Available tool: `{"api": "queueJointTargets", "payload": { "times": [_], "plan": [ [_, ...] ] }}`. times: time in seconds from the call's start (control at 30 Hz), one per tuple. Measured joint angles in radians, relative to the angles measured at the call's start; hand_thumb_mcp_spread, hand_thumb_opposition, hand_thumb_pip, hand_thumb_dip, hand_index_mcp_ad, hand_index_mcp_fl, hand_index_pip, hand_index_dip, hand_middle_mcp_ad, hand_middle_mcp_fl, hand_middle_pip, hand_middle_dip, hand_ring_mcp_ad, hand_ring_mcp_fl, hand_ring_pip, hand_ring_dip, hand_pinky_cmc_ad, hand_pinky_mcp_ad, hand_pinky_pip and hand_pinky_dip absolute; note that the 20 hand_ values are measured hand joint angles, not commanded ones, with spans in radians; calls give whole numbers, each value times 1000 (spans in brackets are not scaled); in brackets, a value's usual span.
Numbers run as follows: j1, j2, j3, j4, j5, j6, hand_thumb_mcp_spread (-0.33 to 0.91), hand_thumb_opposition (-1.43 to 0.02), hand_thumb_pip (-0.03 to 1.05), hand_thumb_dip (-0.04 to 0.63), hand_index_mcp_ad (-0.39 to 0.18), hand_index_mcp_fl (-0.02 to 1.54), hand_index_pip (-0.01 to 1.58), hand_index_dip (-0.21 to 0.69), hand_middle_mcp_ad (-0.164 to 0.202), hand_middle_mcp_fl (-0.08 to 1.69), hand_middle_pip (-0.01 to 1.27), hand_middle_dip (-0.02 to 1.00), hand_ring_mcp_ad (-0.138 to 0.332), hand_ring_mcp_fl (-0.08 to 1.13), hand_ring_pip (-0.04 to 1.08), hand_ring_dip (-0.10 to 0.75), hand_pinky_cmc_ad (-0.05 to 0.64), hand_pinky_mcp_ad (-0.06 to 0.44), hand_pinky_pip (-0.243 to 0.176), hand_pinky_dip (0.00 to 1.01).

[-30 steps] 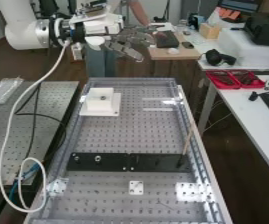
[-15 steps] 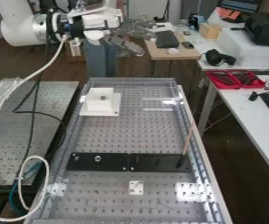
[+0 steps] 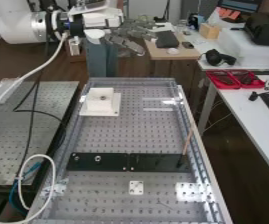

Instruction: Grab the bearing and place it in the white container

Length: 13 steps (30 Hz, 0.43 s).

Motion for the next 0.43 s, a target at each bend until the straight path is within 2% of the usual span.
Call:
{"api": "queueJointTargets", "payload": {
  "times": [0.17,0.43],
  "plan": [
    [-8,3,5,-21,-2,-4,201,-621,300,16,-124,188,101,-17,72,229,131,300,154,49,120,120,459,377,-26,265],
    [-28,7,4,-33,-4,5,201,-621,300,19,-120,188,101,-14,75,229,131,300,166,49,120,120,463,377,-28,265]
  ]
}}
